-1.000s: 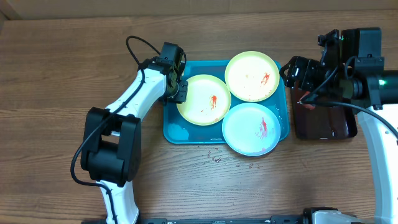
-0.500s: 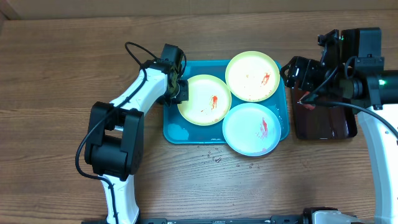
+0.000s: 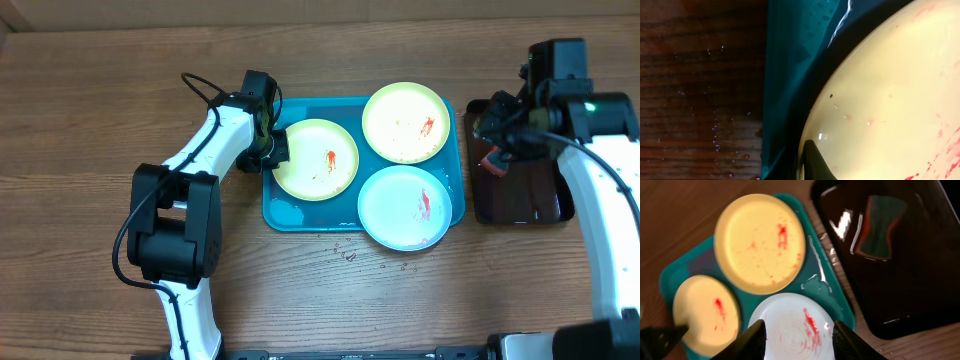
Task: Clean dirty plates on tray and stack at the side
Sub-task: 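Grasp the green-orange sponge from the black tray with the right gripper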
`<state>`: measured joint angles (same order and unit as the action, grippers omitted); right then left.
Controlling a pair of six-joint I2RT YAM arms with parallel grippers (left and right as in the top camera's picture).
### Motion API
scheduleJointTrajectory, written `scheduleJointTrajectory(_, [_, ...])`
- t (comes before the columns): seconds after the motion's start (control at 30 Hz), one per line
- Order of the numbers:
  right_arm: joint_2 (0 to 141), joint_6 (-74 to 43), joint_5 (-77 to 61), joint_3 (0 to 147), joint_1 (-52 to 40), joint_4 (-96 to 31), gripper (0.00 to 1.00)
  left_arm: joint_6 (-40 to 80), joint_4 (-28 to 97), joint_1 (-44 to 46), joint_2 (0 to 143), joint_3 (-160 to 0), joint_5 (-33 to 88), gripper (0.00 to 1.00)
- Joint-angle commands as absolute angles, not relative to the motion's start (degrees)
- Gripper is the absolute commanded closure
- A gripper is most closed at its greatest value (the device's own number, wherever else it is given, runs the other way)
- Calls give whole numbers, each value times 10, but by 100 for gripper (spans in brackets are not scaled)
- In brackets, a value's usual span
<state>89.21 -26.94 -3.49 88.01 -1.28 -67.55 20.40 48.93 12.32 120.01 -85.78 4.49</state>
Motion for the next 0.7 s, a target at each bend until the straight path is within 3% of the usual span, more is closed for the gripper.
scheduleJointTrajectory(0.0, [918, -370, 44, 893, -12, -684, 55, 223, 494, 120, 1190, -860, 23, 96])
scheduleJointTrajectory(0.2, [995, -383, 53, 893, 43, -685, 55, 223, 492, 120, 1190, -860, 26, 96])
scheduleJointTrajectory(0.67, [1138, -265, 32, 893, 91, -596, 61, 223, 488, 125, 1190, -860, 26, 96])
